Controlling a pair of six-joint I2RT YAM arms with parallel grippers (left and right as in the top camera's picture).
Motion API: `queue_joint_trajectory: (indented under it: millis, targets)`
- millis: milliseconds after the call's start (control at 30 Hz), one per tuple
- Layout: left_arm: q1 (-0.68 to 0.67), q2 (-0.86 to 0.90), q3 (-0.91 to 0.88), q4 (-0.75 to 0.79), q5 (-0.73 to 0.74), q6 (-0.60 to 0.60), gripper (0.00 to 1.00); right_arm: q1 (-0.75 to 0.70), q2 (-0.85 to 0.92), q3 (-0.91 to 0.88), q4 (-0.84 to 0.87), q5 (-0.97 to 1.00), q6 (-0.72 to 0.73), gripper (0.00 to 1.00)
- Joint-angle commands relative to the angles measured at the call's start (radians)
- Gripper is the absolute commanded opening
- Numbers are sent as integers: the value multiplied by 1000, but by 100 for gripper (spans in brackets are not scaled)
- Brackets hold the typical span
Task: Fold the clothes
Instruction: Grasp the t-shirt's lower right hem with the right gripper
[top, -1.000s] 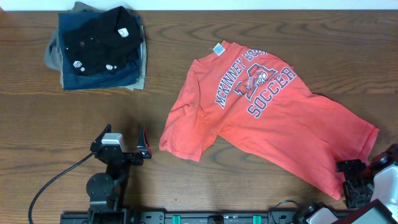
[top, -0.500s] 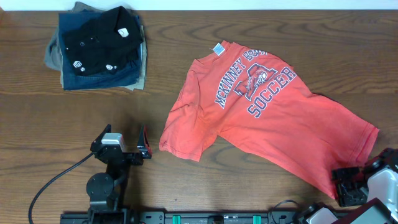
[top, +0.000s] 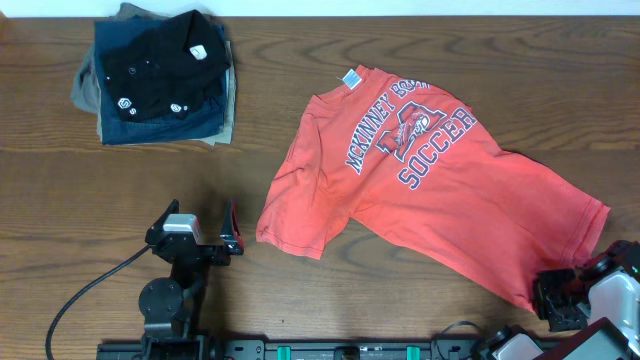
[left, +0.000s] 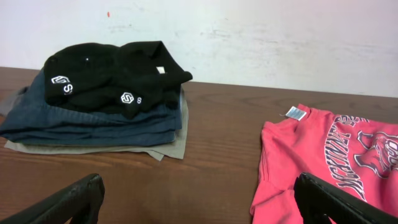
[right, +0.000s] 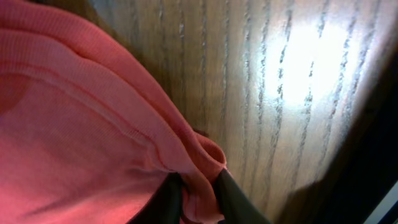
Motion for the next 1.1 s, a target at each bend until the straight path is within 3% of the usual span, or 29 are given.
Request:
queue_joint_trajectory:
  millis: [0, 333, 500, 1067]
  targets:
    - [-2, -6, -17, -34, 14, 3, 98, -8, 0, 5, -18, 10, 4, 5]
    - [-2, -6, -17, -34, 14, 3, 98, -8, 0, 279, -268, 22, -21, 2]
    - [-2, -6, -17, -34, 14, 3, 98, -8, 0, 419, -373, 21, -79, 6]
    - [-2, -6, -17, -34, 14, 3, 98, -8, 0, 437, -396, -32, -125, 5]
